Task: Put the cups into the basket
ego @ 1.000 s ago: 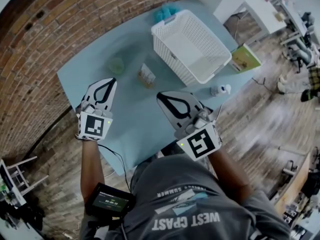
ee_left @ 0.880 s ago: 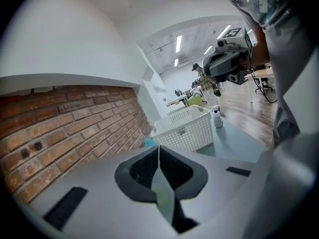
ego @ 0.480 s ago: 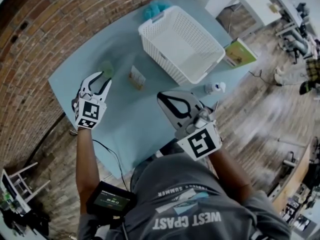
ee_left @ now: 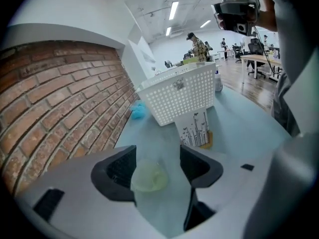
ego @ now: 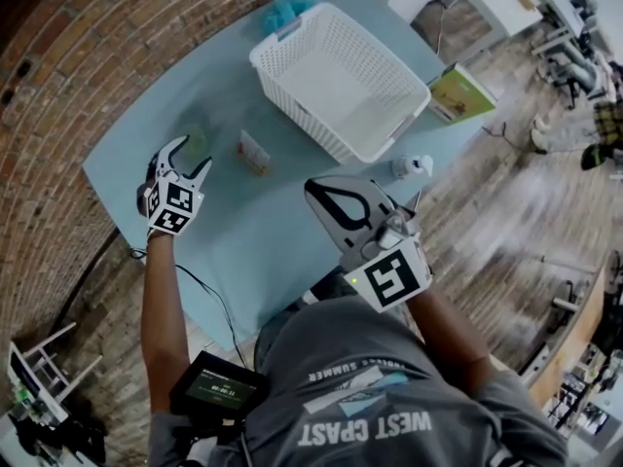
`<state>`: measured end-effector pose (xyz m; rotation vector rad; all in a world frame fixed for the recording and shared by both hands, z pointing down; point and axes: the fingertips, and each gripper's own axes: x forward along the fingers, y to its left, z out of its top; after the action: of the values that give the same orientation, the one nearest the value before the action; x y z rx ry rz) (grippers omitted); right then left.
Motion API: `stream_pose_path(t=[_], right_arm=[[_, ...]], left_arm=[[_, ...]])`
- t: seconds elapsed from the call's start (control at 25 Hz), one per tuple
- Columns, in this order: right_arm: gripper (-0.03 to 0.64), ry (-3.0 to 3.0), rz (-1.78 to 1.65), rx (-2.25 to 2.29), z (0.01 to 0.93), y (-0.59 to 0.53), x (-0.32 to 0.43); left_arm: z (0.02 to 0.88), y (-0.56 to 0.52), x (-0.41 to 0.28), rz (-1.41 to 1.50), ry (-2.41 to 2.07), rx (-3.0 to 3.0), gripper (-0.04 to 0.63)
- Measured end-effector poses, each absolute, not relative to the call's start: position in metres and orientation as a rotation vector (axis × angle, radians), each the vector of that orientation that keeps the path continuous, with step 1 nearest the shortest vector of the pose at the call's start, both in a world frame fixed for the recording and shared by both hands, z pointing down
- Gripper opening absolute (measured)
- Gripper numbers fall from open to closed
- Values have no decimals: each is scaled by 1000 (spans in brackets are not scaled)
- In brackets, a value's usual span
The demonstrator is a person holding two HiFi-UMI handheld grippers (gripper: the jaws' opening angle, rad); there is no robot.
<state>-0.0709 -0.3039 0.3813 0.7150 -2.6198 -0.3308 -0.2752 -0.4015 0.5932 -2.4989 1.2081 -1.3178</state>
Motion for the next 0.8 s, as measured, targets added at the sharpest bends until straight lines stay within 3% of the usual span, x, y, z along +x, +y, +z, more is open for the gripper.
stream_pose_path(t=[0.64,0.8], right_arm=[[14,-2587,-282,756,397,-319,-54],[14,-2581,-274,768,400,-322,-50]], left_arm=[[672,-427,-291,-1607,1133,-2453,262],[681,-430,-293,-1652,1131,-2432,233]])
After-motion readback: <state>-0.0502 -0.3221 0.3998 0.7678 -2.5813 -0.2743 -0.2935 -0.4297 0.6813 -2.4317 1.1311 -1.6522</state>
